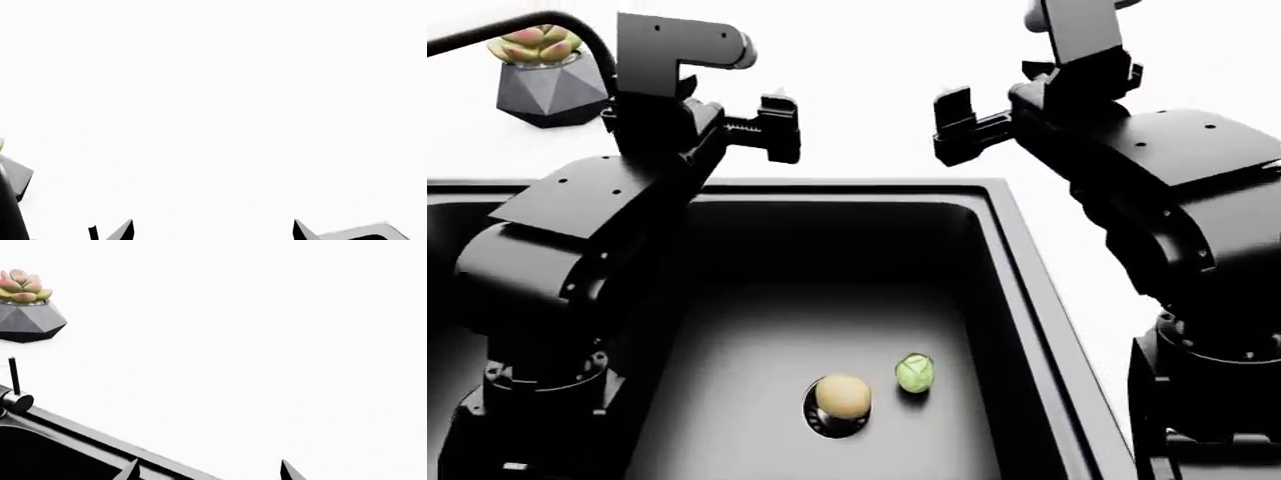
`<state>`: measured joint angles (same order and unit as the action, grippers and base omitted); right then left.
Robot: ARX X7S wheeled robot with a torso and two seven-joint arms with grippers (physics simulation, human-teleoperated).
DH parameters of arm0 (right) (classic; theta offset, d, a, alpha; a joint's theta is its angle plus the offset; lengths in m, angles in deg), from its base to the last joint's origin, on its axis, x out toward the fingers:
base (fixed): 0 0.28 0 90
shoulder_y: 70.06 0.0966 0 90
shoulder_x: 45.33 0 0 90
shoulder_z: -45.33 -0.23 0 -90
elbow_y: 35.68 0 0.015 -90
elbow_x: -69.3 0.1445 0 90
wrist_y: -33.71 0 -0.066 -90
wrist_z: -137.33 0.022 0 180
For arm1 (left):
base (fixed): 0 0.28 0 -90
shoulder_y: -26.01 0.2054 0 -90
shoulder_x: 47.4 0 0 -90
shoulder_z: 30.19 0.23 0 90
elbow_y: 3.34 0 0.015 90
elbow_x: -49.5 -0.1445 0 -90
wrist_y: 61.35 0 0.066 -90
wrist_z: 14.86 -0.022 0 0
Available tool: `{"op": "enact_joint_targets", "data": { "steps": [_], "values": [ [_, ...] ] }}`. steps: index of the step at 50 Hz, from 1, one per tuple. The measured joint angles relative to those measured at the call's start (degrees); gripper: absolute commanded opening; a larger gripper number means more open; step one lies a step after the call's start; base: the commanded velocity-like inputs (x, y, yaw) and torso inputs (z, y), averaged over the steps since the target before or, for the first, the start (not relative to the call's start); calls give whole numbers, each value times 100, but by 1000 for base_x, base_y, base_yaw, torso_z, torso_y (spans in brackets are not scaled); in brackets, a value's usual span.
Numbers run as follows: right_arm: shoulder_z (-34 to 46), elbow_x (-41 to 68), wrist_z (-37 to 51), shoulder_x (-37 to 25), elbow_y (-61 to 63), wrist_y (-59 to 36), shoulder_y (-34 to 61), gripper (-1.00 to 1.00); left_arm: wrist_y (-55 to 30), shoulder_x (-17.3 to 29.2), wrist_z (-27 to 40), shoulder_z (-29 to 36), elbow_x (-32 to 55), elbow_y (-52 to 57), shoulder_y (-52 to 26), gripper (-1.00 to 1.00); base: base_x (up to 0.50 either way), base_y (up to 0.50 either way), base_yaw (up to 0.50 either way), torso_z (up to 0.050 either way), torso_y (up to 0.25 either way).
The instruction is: Pick the vegetables from the sink and place them on the cutting board.
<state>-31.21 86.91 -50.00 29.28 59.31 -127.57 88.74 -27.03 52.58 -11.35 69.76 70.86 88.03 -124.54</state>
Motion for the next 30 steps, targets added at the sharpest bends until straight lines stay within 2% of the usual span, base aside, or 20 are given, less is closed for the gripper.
{"op": "enact_joint_targets", "data": {
  "steps": [4,7,15,19,27,30],
  "values": [
    [125,411,-32,-321,619,-603,29,100,-443,237,-120,32,245,682,200,100,500,0,0,0,0],
    [226,1319,397,-685,956,-930,150,100,-728,424,-228,96,419,1170,346,100,500,0,0,0,0],
    [652,4353,2027,-1683,1508,-1421,673,100,-1282,899,-542,330,814,2204,627,100,0,0,0,0,0],
    [955,5438,2591,-2017,1712,-1528,929,100,-1436,1130,-682,490,930,2597,692,100,0,0,0,0,-250],
    [1470,6547,3127,-2326,1930,-1569,1298,100,-1643,1447,-857,780,1074,3145,754,100,0,0,0,0,-250],
    [1629,6683,3187,-2359,1950,-1538,1373,100,-1672,1520,-903,898,1095,3249,773,100,0,0,0,0,-63]
  ]
}}
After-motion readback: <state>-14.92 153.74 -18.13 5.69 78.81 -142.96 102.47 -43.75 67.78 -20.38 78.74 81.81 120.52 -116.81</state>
